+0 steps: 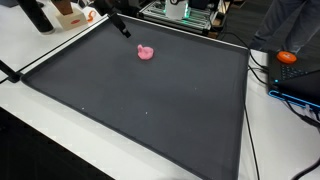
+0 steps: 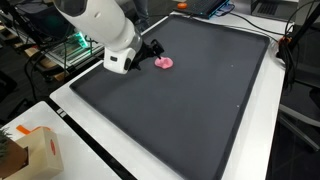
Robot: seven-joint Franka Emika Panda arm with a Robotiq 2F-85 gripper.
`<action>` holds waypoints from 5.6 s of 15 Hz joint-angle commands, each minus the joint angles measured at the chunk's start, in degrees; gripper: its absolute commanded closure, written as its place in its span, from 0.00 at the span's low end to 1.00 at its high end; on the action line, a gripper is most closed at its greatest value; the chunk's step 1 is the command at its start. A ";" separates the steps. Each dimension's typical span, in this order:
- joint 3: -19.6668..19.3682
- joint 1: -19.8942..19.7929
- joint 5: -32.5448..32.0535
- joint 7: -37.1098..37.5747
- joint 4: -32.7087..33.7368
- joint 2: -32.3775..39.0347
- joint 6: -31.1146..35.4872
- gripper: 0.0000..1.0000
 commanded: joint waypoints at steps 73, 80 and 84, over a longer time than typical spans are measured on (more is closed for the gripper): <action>18.43 20.29 -62.10 -42.07 -1.91 1.78 4.46 0.00; 18.42 20.38 -61.37 -43.82 -6.81 -1.52 7.09 0.00; 18.44 20.52 -60.80 -44.24 -7.97 -2.35 7.99 0.00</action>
